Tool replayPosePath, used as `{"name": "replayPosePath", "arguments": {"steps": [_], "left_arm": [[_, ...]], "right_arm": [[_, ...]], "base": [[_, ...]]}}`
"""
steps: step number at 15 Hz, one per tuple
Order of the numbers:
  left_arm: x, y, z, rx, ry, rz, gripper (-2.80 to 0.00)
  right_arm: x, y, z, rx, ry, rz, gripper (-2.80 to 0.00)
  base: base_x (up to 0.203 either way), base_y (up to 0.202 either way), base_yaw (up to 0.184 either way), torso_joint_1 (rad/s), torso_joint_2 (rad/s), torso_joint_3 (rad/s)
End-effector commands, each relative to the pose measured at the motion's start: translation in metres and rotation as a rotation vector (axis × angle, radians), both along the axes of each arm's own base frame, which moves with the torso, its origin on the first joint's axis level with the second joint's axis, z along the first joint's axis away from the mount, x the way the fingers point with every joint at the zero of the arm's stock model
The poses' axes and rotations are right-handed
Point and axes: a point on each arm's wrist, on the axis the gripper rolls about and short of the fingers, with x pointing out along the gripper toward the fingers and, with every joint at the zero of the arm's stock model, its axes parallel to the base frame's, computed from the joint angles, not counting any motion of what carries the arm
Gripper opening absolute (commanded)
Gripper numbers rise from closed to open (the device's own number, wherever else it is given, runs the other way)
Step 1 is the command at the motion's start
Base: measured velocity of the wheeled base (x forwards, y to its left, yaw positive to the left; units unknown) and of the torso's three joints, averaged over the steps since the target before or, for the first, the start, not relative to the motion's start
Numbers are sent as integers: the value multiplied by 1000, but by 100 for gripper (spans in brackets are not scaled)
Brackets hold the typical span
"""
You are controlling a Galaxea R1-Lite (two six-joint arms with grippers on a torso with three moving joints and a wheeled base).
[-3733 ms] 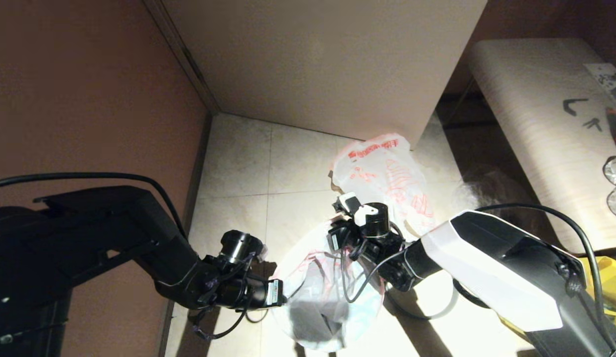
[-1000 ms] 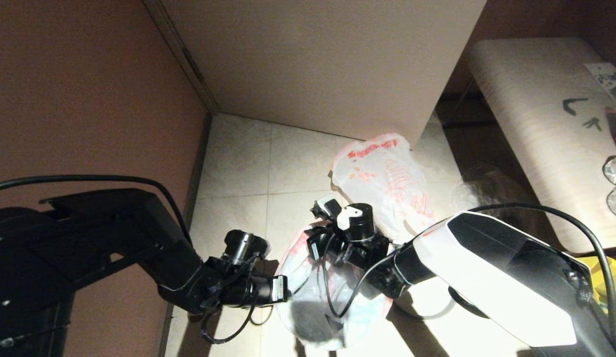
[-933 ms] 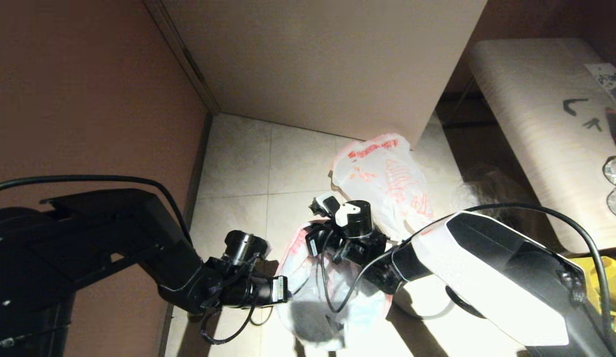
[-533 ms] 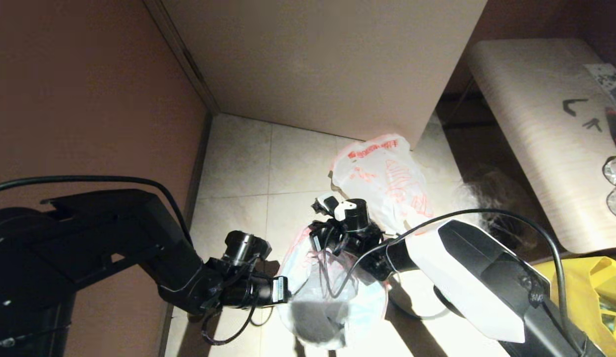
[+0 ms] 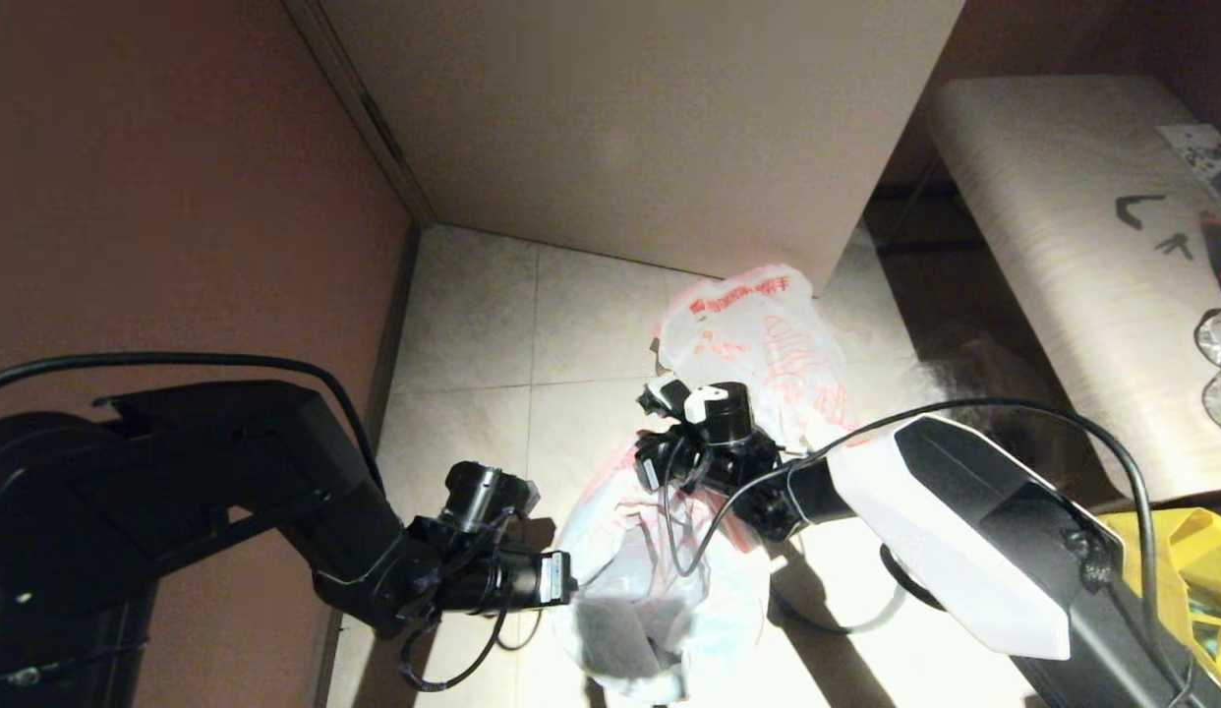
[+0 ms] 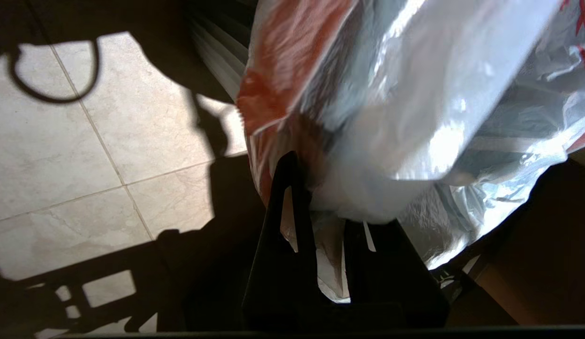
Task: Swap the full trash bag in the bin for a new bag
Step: Put the new garbage bag on the trash can
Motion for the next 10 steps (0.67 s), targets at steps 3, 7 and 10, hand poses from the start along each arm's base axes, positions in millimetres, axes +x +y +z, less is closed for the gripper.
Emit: {"name": "replayPosePath", "arguments": {"steps": [3, 7, 10], "left_arm": [[3, 1, 1, -6, -7, 12, -280], [6, 5, 3, -19, -27, 28, -280], [9, 7, 5, -30, -46, 41, -280]], "right_arm": [[-43, -4, 26, -32, 53, 41, -280], [-84, -5, 32, -74, 87, 51, -280], [-95, -12, 62, -30, 47, -1, -280]], "base": [[0, 0, 0, 0, 0, 0], [0, 0, 0, 0, 0, 0], [0, 0, 0, 0, 0, 0]]}}
